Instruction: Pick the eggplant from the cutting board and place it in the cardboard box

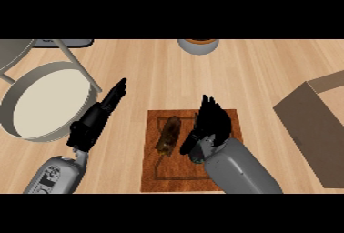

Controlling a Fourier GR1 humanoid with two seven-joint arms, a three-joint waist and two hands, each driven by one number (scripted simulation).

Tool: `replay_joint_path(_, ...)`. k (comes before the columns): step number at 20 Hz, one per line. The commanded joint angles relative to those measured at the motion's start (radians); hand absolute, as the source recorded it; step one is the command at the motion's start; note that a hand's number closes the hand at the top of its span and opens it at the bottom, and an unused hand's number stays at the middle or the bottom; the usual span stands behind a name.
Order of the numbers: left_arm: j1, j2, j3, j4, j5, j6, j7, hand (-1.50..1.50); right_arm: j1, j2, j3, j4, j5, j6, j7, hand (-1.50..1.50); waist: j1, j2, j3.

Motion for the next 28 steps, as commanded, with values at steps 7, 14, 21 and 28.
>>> replay_joint_path(7,-0.001,-0.009,0.013,0.001,-0.023,-0.007,-0.006,0.00,-0.037,0.018,0.026,0.041,0.005,-0.007,0.240,-1.50,0.006,0.001,0.001)
replay_joint_path(14,0.008,-0.033,0.007,-0.013,-0.025,-0.018,0.008,0.00,-0.009,0.018,0.041,0.052,-0.060,0.004,0.240,-1.50,0.007,0.003,0.001)
replay_joint_path(21,-0.015,-0.018,0.047,-0.003,-0.015,-0.043,0.021,0.00,0.008,0.018,0.047,0.085,-0.071,-0.037,0.221,-1.50,0.004,0.003,0.001)
replay_joint_path(28,0.027,-0.059,0.022,0.018,-0.051,-0.026,-0.032,0.00,0.032,0.018,0.120,0.134,-0.069,-0.086,0.223,-1.50,0.009,0.005,0.001)
